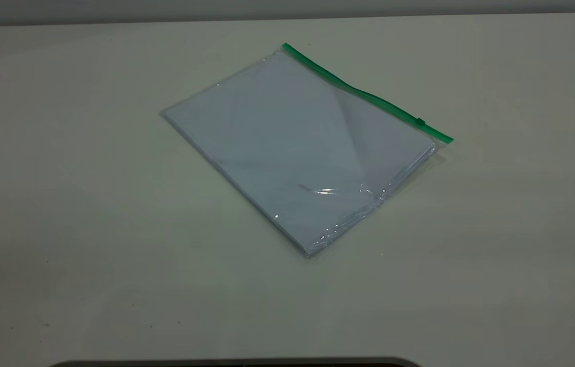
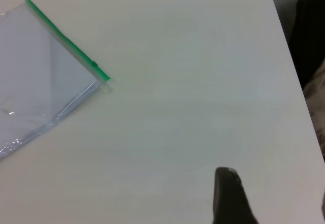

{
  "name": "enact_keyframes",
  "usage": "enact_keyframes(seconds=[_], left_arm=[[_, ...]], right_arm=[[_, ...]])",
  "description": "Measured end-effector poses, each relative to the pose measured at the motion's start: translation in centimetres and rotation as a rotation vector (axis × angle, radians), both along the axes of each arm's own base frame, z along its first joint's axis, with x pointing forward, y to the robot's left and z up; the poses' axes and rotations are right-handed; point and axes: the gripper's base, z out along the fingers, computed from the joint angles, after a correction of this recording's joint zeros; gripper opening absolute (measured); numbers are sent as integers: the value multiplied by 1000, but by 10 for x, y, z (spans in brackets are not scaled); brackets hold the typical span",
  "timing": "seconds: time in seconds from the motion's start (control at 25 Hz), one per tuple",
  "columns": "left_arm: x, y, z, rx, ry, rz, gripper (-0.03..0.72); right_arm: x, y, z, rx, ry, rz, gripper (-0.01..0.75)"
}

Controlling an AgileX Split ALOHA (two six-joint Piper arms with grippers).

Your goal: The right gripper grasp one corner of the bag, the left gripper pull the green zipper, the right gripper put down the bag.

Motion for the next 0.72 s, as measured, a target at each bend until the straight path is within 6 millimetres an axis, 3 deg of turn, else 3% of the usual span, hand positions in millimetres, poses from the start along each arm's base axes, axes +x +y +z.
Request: enact_keyframes(seconds=[0.6, 0.72], left_arm=[[0, -1, 0, -10, -3, -3, 525], [7, -1, 6, -20, 6, 2, 525]], right_arm=[[1, 1, 1, 0, -1, 13, 465], [15, 6, 11, 24, -2, 46, 465]])
